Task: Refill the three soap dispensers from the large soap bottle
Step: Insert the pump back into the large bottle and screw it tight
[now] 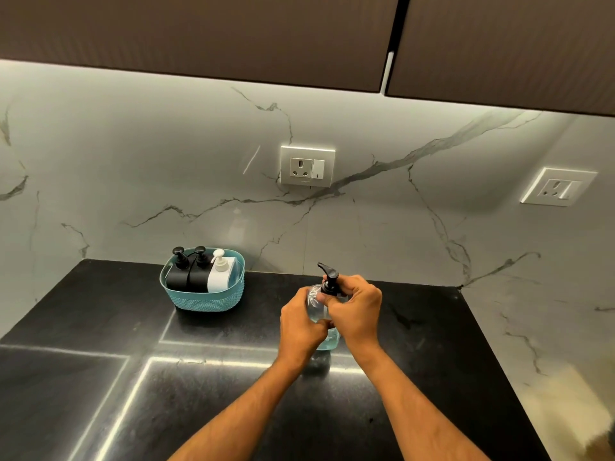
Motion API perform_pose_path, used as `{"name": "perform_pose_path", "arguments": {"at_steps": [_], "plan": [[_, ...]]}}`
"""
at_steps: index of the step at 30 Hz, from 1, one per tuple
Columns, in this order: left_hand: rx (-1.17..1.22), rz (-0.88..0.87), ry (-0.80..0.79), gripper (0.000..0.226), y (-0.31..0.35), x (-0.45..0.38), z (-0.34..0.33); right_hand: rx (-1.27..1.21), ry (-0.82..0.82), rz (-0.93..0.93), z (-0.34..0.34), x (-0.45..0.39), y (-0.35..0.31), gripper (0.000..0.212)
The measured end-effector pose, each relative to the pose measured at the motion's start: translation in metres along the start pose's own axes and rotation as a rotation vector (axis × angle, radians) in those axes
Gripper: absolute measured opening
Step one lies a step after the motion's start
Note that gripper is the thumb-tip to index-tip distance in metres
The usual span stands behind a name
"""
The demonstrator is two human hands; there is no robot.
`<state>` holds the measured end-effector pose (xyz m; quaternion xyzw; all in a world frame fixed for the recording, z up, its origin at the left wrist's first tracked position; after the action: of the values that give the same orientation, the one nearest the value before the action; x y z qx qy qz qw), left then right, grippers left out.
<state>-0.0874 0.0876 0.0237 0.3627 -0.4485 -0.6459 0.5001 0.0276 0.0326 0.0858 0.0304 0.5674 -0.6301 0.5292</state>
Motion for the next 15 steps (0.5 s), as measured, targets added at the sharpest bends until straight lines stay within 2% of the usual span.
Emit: {"name": "perform_pose_path", "arguments": {"at_steps": [3,10,15], "plan": [[-0.002,-0.003,0.007,0.059,0.000,-0.002,-0.002,-0.020,-0.005,-0.020,0.000,-0.002,0.003,0.032],[-0.028,0.026,-0.072,0.067,0.000,-0.018,-0.002,-0.319,-0.266,-0.053,0.001,-0.025,0.012,0.037],[-0.055,0.019,-0.078,0.069,0.000,-0.024,-0.002,-0.411,-0.226,-0.110,0.001,-0.029,0.016,0.019]]}}
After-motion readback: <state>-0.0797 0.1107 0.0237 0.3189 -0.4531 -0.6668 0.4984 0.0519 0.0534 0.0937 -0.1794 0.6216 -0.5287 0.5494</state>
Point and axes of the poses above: each hand's wrist, its own x-axis away from the middle knuckle, its own z-axis out of the back of the hand, y = z × x, the point moved 5 cm from there along -x, towards the middle knuckle, and after that the axes turned 11 degrees about z, right-handed, at the moved point
